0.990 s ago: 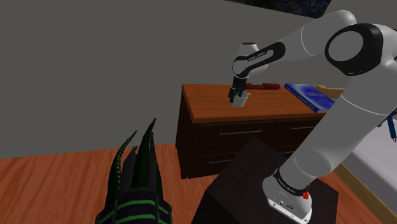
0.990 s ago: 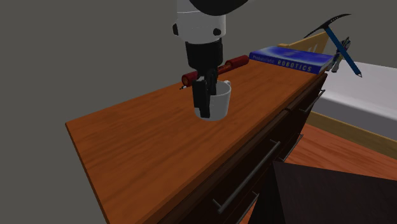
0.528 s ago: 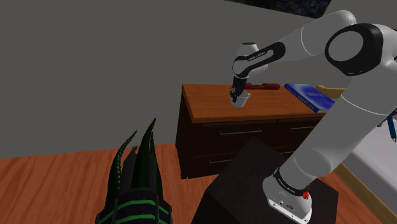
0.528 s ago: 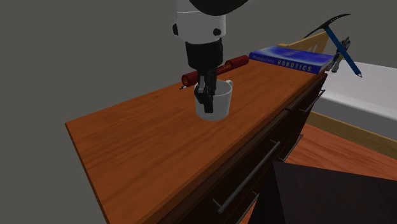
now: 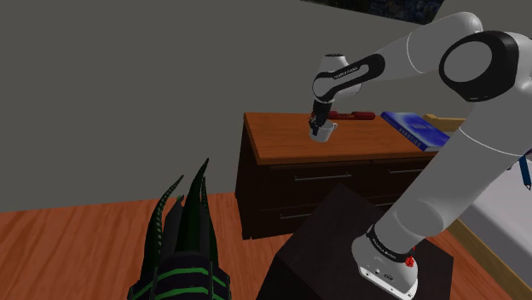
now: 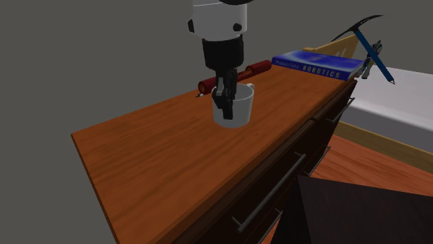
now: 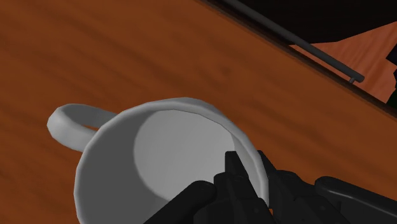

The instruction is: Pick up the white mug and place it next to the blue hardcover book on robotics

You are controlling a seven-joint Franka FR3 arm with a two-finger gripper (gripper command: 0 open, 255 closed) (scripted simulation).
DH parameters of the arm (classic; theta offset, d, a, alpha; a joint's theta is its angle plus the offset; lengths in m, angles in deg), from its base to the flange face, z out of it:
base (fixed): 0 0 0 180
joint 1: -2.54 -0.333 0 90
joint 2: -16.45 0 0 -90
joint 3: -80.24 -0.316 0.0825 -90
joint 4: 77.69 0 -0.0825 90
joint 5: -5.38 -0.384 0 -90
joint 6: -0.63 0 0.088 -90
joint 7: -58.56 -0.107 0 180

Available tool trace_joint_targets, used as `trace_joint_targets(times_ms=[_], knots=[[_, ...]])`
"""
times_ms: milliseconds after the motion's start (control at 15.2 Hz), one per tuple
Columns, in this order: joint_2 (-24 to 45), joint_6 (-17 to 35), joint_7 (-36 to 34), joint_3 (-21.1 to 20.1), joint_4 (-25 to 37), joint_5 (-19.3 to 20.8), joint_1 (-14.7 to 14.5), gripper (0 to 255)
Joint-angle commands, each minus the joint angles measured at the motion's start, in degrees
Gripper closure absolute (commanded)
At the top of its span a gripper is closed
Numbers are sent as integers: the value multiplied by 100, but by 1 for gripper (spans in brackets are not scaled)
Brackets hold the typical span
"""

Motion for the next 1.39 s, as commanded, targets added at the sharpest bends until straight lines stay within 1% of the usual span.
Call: trace_joint_targets(times_ms=[0,1320], knots=[[-86,-152,-3,-2,68,17,-5,255],[-738,-1681,21,-57,962,111,-42,255]])
